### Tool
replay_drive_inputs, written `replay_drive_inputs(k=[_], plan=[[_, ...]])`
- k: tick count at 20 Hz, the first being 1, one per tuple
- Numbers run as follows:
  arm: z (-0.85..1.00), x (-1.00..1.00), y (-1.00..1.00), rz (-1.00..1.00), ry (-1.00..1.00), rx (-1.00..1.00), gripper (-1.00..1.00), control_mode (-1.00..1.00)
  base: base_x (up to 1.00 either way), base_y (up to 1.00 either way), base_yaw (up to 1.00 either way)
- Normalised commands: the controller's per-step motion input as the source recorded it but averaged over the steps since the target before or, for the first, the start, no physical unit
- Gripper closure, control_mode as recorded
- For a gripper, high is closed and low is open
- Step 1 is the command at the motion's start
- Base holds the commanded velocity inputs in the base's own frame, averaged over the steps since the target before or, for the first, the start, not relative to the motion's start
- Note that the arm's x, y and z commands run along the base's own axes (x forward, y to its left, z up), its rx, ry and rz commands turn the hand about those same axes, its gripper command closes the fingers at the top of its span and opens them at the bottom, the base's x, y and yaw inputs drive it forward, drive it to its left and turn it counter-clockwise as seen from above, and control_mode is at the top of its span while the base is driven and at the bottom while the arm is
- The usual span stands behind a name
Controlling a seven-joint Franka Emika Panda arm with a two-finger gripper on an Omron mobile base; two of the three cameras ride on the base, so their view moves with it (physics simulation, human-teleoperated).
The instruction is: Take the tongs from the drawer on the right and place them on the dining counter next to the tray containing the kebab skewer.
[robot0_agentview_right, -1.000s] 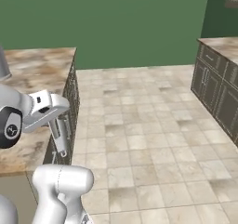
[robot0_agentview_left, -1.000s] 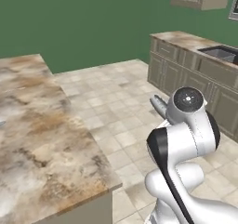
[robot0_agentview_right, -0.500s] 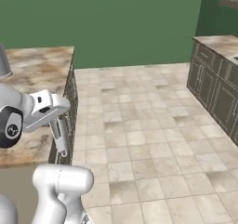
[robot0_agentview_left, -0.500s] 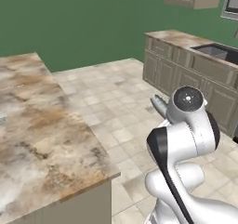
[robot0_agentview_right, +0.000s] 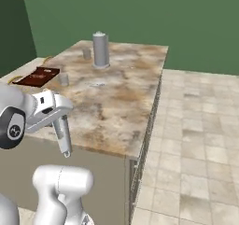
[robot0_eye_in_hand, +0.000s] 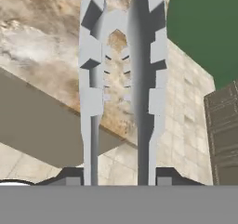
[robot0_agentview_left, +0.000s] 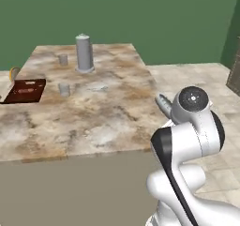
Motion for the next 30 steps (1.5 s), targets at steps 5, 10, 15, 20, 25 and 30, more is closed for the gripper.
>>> replay_drive_inputs(k=[5, 10, 15, 20, 25, 30], plan=[[0.0, 0.0, 0.0, 0.0, 0.0, 0.0, 1.0, 1.0, 0.03, 0.68, 0.68], [0.0, 0.0, 0.0, 0.0, 0.0, 0.0, 1.0, 1.0, 0.67, 0.71, 0.47], [0.0, 0.0, 0.0, 0.0, 0.0, 0.0, 1.0, 1.0, 0.85, 1.0, 0.12], [0.0, 0.0, 0.0, 0.0, 0.0, 0.0, 1.0, 1.0, 1.0, 1.0, -0.02], [0.0, 0.0, 0.0, 0.0, 0.0, 0.0, 1.0, 1.0, 1.0, 1.0, -0.12], [0.0, 0.0, 0.0, 0.0, 0.0, 0.0, 1.0, 1.0, 1.0, 1.0, -0.21]])
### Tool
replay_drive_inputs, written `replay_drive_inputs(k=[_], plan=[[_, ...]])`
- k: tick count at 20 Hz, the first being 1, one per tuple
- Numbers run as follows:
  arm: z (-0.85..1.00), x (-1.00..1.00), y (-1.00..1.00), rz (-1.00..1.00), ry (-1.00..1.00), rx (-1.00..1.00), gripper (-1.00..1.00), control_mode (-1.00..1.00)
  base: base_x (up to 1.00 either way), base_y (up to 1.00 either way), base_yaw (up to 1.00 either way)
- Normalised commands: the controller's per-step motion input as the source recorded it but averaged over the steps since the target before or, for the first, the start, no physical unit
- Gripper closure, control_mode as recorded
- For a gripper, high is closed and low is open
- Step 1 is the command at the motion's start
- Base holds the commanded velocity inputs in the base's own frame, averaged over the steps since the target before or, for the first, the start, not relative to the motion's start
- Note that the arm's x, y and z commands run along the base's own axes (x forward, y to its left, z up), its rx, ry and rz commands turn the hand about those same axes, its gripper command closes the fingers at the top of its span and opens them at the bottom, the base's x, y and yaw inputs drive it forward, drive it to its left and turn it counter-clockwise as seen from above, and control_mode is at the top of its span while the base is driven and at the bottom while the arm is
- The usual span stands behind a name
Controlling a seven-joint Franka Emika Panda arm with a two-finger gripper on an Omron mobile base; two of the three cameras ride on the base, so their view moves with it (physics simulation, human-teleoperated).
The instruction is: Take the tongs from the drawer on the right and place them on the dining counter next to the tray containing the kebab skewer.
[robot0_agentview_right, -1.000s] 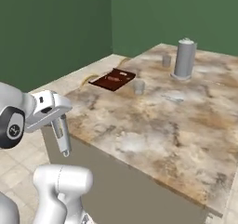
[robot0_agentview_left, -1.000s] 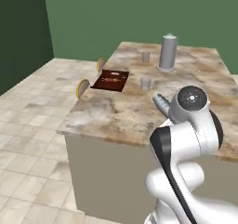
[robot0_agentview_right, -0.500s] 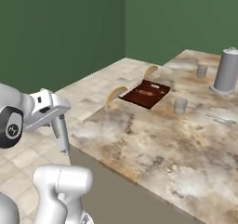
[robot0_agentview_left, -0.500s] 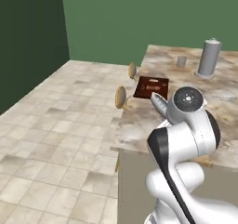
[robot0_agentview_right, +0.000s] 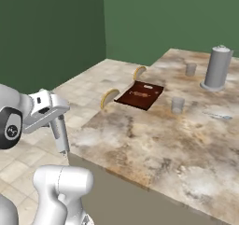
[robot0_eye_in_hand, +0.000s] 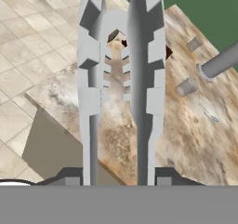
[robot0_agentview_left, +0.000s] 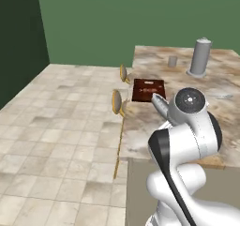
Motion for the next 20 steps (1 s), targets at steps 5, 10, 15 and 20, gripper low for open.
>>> replay_drive_inputs(k=[5, 10, 15, 20], plan=[[0.0, 0.0, 0.0, 0.0, 0.0, 0.0, 1.0, 1.0, 0.73, 1.0, -0.26], [0.0, 0.0, 0.0, 0.0, 0.0, 0.0, 1.0, 1.0, 0.69, 1.0, -0.25], [0.0, 0.0, 0.0, 0.0, 0.0, 0.0, 1.0, 1.0, 0.9, 1.0, -0.49], [0.0, 0.0, 0.0, 0.0, 0.0, 0.0, 1.0, 1.0, 0.98, 1.0, -0.64]])
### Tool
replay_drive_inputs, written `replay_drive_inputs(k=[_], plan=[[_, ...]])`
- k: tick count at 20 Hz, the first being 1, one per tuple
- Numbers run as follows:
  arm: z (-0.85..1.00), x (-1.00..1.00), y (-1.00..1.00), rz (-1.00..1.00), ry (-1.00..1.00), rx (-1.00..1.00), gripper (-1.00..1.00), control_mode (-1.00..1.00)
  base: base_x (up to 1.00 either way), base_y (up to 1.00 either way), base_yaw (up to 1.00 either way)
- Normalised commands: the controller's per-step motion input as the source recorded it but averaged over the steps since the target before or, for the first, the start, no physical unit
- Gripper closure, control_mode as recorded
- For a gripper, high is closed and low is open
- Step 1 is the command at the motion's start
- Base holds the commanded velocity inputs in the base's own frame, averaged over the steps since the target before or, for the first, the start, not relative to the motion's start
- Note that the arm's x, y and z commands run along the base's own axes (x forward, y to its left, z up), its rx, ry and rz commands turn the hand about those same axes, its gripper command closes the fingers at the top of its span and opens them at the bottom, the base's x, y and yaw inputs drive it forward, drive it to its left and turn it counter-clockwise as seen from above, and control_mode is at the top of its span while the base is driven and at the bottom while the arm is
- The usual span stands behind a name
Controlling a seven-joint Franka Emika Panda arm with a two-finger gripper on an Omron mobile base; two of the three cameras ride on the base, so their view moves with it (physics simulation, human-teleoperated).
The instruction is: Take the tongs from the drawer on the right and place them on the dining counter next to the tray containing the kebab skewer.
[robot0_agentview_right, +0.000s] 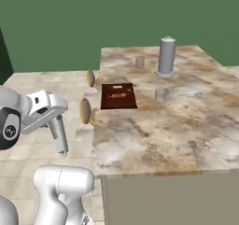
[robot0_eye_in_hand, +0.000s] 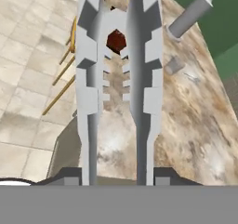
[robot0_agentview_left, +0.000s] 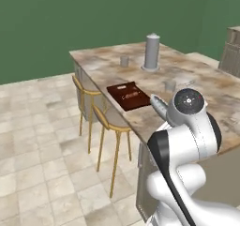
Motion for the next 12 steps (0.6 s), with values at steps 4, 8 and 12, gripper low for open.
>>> replay_drive_inputs(k=[4, 8, 12], plan=[[0.0, 0.0, 0.0, 0.0, 0.0, 0.0, 1.0, 1.0, 0.84, 1.0, -0.57], [0.0, 0.0, 0.0, 0.0, 0.0, 0.0, 1.0, 1.0, 0.65, 1.0, -0.46], [0.0, 0.0, 0.0, 0.0, 0.0, 0.0, 1.0, 1.0, 0.65, 1.0, -0.44]])
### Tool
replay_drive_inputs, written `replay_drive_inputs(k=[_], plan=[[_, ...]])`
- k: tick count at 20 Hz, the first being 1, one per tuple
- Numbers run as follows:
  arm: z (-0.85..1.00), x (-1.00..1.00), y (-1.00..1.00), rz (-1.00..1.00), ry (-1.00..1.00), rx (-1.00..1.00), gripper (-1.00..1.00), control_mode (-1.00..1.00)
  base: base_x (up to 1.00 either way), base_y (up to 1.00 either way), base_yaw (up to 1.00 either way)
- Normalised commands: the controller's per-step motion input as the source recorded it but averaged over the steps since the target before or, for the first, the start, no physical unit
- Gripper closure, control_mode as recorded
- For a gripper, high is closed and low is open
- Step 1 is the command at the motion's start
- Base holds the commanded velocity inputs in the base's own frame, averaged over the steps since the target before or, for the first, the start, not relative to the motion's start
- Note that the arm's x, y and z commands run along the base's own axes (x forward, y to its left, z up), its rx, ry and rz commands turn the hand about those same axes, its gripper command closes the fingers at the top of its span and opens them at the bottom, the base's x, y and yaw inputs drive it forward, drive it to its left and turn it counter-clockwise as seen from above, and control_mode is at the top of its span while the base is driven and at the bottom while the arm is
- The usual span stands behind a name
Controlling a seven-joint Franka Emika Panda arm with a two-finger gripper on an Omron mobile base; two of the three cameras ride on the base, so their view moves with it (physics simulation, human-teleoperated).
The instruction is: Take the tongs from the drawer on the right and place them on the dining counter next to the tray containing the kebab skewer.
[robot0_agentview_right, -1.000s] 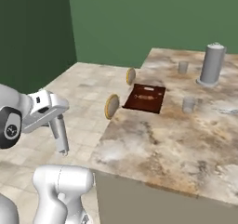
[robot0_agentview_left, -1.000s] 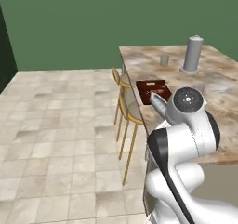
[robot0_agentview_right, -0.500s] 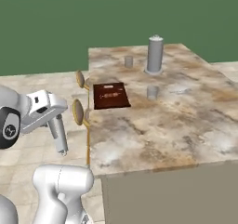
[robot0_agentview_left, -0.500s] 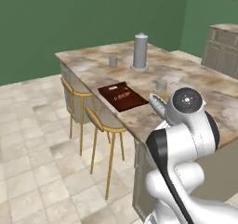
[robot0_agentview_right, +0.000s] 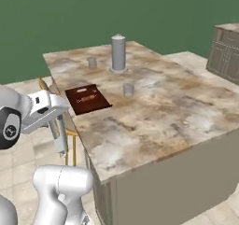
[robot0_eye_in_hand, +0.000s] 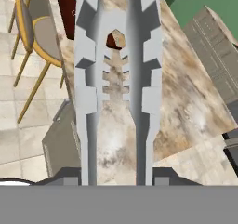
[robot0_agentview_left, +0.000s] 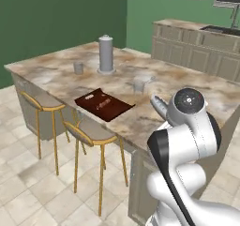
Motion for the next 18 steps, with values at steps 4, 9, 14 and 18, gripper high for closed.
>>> replay_drive_inputs(k=[4, 9, 14, 18], plan=[[0.0, 0.0, 0.0, 0.0, 0.0, 0.0, 1.0, 1.0, 0.59, 1.0, -0.41], [0.0, 0.0, 0.0, 0.0, 0.0, 0.0, 1.0, 1.0, 0.45, 1.0, -0.4], [0.0, 0.0, 0.0, 0.0, 0.0, 0.0, 1.0, 1.0, 0.18, 1.0, -0.34], [0.0, 0.0, 0.0, 0.0, 0.0, 0.0, 1.0, 1.0, 0.03, 1.0, -0.38]])
